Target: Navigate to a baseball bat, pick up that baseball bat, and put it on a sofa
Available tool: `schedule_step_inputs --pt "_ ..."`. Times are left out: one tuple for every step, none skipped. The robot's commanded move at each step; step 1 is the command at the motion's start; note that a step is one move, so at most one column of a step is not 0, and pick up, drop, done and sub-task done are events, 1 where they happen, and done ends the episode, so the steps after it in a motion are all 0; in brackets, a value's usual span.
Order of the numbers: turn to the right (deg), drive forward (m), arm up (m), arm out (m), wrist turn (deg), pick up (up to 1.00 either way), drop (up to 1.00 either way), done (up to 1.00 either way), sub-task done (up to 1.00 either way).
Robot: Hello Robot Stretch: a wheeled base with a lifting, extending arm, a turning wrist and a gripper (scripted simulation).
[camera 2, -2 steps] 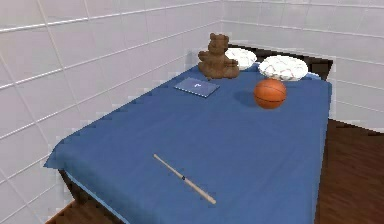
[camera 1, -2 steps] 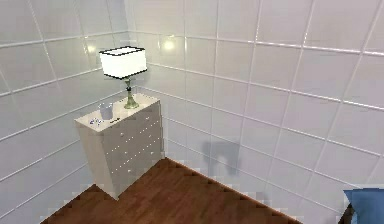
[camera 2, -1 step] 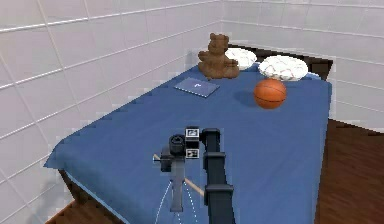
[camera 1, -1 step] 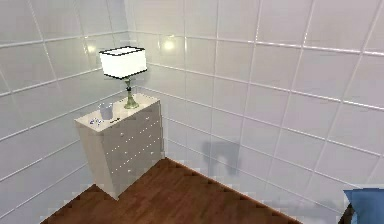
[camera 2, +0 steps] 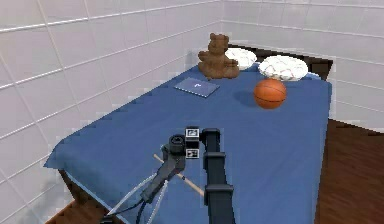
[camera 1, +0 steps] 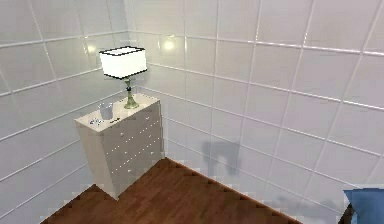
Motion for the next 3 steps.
schedule_step_inputs --pt "0.0 0.00 0.00 0.00 45.0 0.00 0.00 0.00 0.00" --pt "0.0 0.00 0.00 0.00 45.0 0.00 0.00 0.00 0.00" --pt "0.0 0.00 0.00 0.00 45.0 0.00 0.00 0.00 0.00"
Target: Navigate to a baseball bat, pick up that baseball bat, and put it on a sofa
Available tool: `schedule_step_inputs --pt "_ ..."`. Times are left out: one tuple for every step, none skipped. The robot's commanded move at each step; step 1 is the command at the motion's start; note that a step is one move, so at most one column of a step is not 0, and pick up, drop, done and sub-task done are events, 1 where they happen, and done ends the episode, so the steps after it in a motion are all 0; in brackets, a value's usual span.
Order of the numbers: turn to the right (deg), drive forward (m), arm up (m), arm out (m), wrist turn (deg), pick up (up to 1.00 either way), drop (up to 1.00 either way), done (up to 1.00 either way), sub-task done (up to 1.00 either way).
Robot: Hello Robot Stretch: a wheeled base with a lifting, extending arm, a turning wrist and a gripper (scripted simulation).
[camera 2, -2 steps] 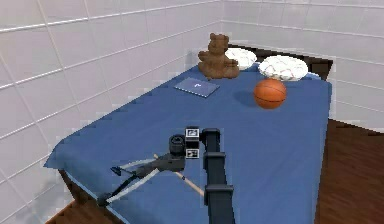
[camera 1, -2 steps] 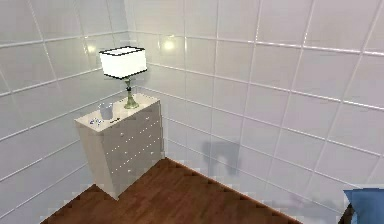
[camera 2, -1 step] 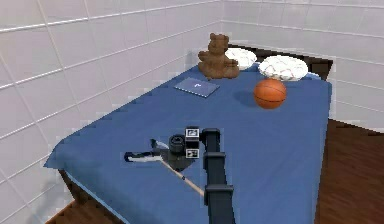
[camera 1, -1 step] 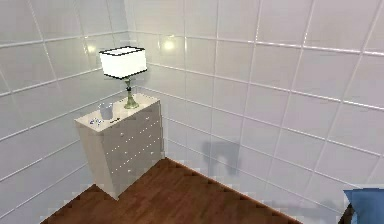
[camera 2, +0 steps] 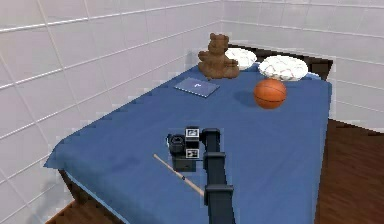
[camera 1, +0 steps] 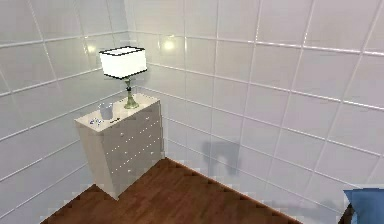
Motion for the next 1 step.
schedule_step_inputs --pt "0.0 0.00 0.00 0.00 39.0 0.00 0.00 0.00 0.00"
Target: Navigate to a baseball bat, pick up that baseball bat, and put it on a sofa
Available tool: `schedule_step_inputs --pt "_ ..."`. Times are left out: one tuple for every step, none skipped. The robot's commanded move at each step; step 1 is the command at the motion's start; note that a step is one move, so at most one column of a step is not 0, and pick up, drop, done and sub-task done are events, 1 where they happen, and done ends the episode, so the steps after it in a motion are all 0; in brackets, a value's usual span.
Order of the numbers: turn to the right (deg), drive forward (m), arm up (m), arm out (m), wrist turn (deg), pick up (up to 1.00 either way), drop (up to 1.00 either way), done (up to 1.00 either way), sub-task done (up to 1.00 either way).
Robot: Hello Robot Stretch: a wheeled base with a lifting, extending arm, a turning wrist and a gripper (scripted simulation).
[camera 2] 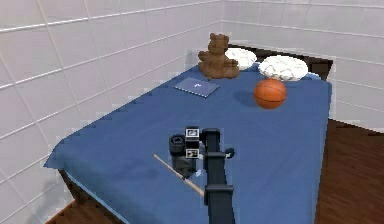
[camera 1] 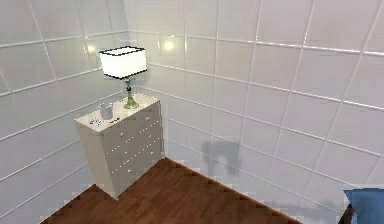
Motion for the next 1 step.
schedule_step_inputs --pt "0.0 0.00 -0.30 0.00 0.0 0.00 0.00 0.00 0.00"
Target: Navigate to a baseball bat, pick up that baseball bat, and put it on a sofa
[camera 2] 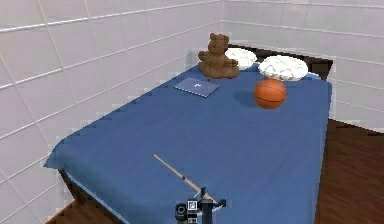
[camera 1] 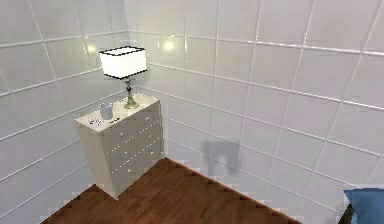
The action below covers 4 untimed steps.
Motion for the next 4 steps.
schedule_step_inputs --pt "0.0 0.00 0.00 0.00 0.0 1.00 0.00 0.00 0.00" --pt "0.0 0.00 0.10 0.00 0.0 0.00 0.00 0.00 0.00" --pt "0.0 0.00 0.38 0.00 0.0 0.00 0.00 0.00 0.00" --pt "0.0 0.00 0.00 0.00 -45.0 0.00 0.00 0.00 0.00"
